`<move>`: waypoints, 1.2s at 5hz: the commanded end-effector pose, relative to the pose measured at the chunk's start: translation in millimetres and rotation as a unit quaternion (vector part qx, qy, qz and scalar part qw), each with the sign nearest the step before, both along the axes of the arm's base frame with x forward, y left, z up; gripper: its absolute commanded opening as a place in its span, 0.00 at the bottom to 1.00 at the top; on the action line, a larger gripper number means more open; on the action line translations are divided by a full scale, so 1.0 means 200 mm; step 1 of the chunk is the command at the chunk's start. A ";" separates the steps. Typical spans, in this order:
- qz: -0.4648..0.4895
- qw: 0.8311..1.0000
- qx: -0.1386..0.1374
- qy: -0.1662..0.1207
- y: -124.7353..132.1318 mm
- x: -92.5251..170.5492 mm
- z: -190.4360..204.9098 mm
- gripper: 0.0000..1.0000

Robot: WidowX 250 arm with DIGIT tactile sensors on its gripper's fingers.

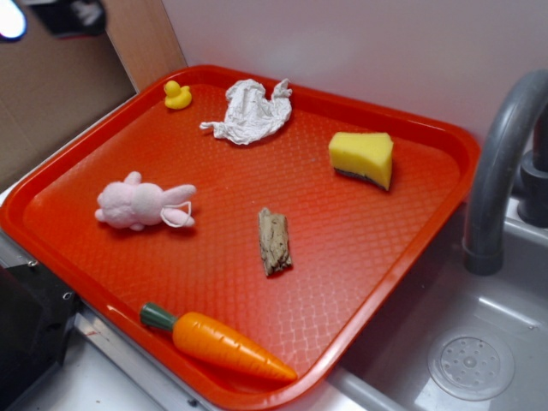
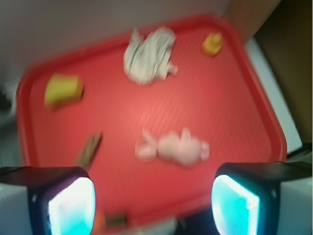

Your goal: Grab the yellow duck.

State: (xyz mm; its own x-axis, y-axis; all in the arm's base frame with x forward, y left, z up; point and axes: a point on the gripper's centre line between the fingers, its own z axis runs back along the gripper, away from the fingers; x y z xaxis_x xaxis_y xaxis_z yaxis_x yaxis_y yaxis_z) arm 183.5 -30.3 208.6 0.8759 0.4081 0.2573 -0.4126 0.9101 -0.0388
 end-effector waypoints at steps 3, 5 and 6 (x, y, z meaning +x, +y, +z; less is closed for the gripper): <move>0.304 0.944 0.087 -0.099 0.48 0.54 -0.29 1.00; 0.333 0.932 0.108 -0.099 0.67 0.60 -0.48 1.00; 0.328 0.933 0.111 -0.100 0.74 0.61 -0.55 1.00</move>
State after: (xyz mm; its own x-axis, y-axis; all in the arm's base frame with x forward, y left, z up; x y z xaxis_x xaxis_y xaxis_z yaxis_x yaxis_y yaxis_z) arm 310.4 99.7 81.4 0.4211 0.7500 0.5101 -0.8764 0.4814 0.0157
